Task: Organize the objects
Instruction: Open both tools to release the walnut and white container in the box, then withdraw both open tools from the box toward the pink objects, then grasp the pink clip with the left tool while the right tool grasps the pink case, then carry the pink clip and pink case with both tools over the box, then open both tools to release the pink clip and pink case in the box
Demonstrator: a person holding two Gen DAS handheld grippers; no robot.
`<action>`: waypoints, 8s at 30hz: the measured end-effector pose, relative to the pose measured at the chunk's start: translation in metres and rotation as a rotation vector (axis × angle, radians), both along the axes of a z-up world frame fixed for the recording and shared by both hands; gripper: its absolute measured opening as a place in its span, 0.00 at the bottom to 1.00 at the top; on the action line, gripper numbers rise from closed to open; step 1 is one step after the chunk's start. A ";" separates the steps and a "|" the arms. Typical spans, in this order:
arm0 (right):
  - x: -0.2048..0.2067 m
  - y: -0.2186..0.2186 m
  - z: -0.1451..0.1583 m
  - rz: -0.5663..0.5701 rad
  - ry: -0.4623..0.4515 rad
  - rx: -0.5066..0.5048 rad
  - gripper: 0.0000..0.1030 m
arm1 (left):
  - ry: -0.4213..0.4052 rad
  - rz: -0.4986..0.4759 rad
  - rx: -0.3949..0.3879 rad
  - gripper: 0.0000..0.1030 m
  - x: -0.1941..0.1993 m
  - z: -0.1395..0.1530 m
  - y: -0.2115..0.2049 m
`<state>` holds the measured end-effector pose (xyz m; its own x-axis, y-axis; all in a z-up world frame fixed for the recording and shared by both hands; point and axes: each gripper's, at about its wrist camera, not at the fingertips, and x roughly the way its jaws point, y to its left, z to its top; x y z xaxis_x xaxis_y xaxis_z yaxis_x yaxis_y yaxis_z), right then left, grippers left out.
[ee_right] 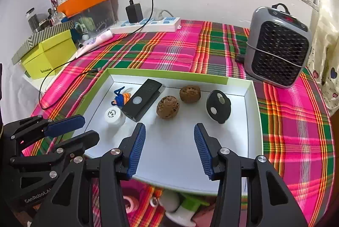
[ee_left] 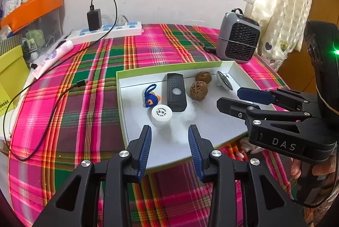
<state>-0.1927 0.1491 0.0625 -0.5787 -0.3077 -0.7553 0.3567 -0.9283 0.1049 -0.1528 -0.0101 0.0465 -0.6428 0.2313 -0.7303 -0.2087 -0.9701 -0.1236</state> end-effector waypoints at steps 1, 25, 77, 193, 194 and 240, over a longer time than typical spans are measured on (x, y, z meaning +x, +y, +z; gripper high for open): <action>0.003 0.001 0.001 -0.002 0.006 -0.004 0.48 | 0.002 -0.005 0.003 0.33 0.003 0.001 0.000; 0.078 0.052 0.003 -0.085 0.075 -0.017 0.47 | -0.029 -0.168 0.058 0.36 0.054 -0.013 0.035; 0.070 0.087 -0.020 -0.196 -0.036 0.038 0.47 | -0.070 -0.192 -0.025 0.36 0.043 -0.034 0.058; -0.023 0.045 -0.010 0.013 -0.068 0.073 0.18 | -0.042 -0.116 -0.037 0.21 -0.048 -0.015 0.060; -0.024 0.045 -0.011 0.013 -0.074 0.076 0.18 | -0.045 -0.115 -0.035 0.21 -0.050 -0.016 0.060; -0.045 0.036 -0.023 -0.018 -0.073 0.136 0.29 | -0.088 -0.107 -0.047 0.26 -0.072 -0.030 0.064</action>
<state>-0.2372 0.1852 0.0396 -0.5251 -0.1898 -0.8296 0.3357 -0.9420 0.0031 -0.2252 0.0538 0.0166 -0.5496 0.2595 -0.7941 -0.3015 -0.9481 -0.1011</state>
